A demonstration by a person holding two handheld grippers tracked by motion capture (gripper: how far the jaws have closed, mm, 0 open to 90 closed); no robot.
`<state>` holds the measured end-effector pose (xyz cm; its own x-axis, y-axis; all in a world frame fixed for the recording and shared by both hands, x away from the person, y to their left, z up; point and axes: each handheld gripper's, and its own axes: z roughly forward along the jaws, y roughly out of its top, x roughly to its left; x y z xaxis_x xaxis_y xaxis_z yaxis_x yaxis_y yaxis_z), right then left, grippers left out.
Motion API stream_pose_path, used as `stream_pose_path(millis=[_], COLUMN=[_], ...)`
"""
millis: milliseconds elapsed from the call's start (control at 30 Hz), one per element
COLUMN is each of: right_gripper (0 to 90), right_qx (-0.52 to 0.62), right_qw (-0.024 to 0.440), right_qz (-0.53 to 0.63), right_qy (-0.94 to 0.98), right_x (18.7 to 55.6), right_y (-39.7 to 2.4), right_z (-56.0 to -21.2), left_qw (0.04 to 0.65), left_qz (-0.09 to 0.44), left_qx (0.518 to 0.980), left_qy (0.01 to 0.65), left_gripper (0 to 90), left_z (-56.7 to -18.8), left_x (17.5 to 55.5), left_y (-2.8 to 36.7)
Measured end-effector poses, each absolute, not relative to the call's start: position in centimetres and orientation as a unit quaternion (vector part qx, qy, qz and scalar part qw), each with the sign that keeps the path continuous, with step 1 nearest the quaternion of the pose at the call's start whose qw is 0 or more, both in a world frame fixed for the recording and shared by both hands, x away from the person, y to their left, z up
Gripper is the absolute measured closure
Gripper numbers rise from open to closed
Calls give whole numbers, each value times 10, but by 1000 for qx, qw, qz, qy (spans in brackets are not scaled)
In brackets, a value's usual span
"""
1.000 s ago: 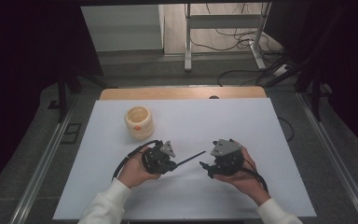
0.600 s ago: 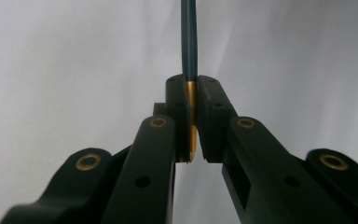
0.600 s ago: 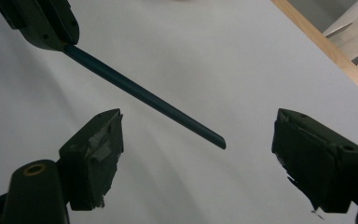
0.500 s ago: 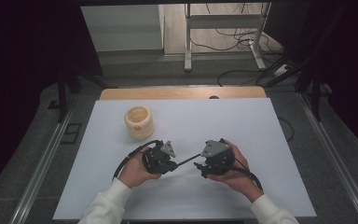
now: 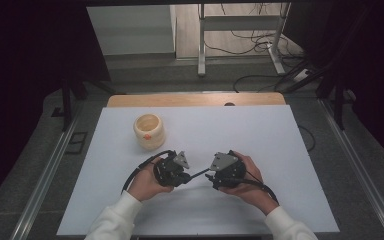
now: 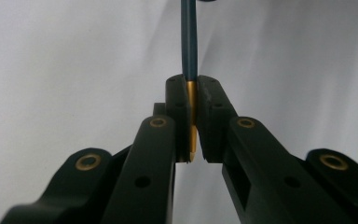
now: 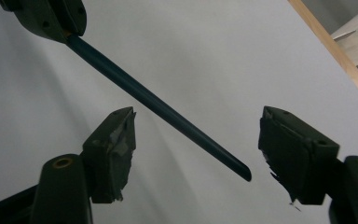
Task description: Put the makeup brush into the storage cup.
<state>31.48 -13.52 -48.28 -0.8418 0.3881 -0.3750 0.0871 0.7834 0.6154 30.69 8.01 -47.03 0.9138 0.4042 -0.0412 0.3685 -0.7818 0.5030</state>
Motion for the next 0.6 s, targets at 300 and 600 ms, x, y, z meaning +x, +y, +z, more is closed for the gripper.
stream_pose_path(millis=[300, 600], right_gripper=[460, 656], right_qx=[86, 60], right_qw=[266, 268], right_qz=[272, 263], right_qy=[921, 925], right_x=[310, 308], right_y=[-125, -124], right_z=[-489, -488], left_qw=[261, 285], left_qz=[33, 26], left_qx=[944, 936], left_qy=[201, 206], left_gripper=[846, 844], left_z=[-469, -466], left_x=[306, 306], left_y=[78, 81])
